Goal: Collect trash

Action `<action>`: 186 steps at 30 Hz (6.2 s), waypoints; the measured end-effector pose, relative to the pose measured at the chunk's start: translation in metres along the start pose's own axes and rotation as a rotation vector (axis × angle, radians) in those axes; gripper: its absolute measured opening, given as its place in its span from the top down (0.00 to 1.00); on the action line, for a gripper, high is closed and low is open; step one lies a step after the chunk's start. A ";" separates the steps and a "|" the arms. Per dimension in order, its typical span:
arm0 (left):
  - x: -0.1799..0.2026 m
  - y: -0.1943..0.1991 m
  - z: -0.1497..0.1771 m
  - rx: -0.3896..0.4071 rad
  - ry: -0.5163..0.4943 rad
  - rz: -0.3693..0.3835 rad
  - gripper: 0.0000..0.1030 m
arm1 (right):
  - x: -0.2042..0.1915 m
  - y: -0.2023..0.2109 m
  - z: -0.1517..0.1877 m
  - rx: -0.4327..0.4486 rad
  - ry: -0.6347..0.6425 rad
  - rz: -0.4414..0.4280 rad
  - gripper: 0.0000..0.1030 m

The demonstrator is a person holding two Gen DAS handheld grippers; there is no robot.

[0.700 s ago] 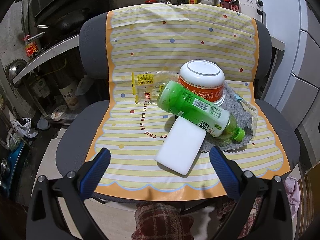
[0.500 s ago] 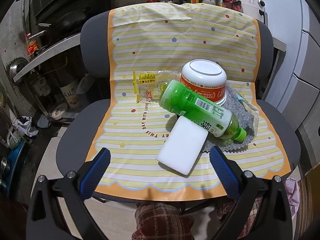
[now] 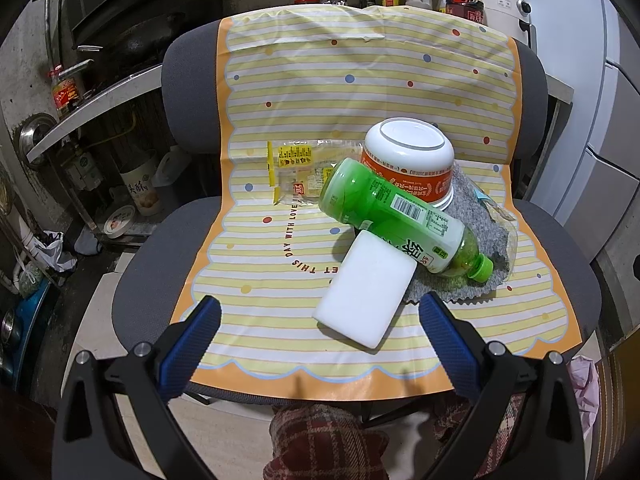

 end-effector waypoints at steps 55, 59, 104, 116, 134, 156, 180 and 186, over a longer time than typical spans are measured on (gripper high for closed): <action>-0.018 -0.040 0.013 -0.028 0.003 0.010 0.06 | -0.054 -0.051 -0.017 0.012 0.106 -0.195 0.06; -0.020 -0.053 0.015 -0.053 0.000 0.018 0.06 | -0.073 -0.069 -0.019 -0.029 0.145 -0.235 0.06; -0.036 -0.084 0.023 -0.080 -0.010 0.163 0.16 | -0.151 -0.167 -0.022 -0.129 0.396 -0.325 0.39; 0.011 -0.095 0.023 0.010 -0.233 0.216 0.07 | -0.079 -0.109 -0.009 -0.119 0.030 -0.359 0.39; 0.015 -0.063 0.019 0.083 -0.156 0.354 0.29 | -0.036 -0.088 0.016 -0.090 -0.145 -0.342 0.39; 0.357 -0.024 0.122 -0.135 -0.732 0.758 0.27 | 0.198 0.062 0.176 0.038 -0.633 0.139 0.39; 0.392 -0.036 0.116 -0.080 -0.707 0.673 0.12 | 0.251 0.002 0.263 -0.079 -0.812 0.208 0.38; 0.362 -0.040 0.097 -0.049 -0.638 0.636 0.12 | 0.254 -0.018 0.272 -0.134 -0.837 0.230 0.27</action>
Point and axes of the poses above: each gripper's, at about its wrist camera, not at the fingertips, and y roughly against the way its jaws point, x to its right, z to its underside, the point moved 3 cm from there along -y, roughly the way its jaws point, and after that the axes turned 7 degrees about -x, right-handed, at the moved point
